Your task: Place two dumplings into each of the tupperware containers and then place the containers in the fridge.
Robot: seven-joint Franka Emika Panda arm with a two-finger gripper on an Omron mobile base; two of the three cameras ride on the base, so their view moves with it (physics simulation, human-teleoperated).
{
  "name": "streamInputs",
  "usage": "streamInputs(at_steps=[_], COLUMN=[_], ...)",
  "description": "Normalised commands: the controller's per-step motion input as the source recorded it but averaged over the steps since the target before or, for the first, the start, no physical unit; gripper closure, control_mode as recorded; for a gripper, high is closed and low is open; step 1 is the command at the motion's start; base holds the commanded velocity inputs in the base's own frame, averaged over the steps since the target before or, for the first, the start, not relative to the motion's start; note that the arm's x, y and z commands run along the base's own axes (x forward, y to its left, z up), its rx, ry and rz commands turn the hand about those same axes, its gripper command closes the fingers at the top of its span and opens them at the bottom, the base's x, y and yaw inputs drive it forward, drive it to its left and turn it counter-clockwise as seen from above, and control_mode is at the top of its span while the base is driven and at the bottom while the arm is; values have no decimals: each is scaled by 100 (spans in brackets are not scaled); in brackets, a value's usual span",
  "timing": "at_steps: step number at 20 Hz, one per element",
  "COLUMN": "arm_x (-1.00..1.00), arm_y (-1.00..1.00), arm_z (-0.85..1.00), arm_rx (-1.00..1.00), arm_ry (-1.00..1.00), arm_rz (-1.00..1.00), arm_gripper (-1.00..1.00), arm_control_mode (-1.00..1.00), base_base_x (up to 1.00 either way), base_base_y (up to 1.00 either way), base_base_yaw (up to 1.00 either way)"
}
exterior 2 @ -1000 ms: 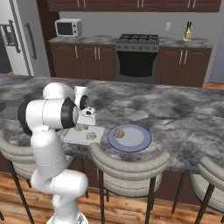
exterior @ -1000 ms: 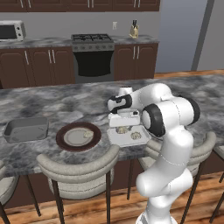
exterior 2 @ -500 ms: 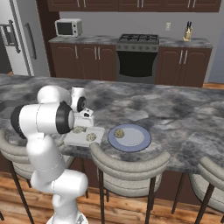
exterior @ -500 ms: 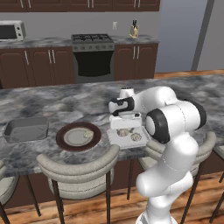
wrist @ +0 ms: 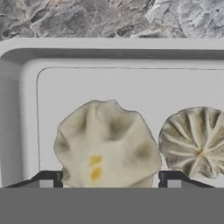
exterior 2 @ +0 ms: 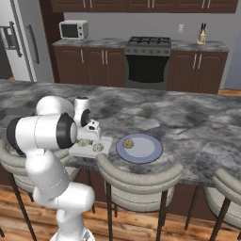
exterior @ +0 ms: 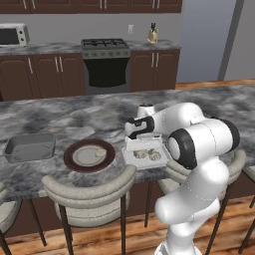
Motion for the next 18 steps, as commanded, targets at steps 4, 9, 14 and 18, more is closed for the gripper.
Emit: streamInputs(at_steps=[4, 9, 14, 18], arm_x=[3, 4, 4, 14], arm_y=[3, -10, -73, -71], arm_z=[0, 21, 5, 0], arm_rx=[0, 1, 0, 3], arm_ry=[0, 0, 0, 0], arm_rz=[0, 0, 0, -2], arm_gripper=[-100, -100, -100, -100], arm_control_mode=[-100, -100, -100, -100], base_base_x=[0, 0, 0, 0], base_base_y=[0, 0, 0, 0], base_base_yaw=[0, 0, 0, 0])
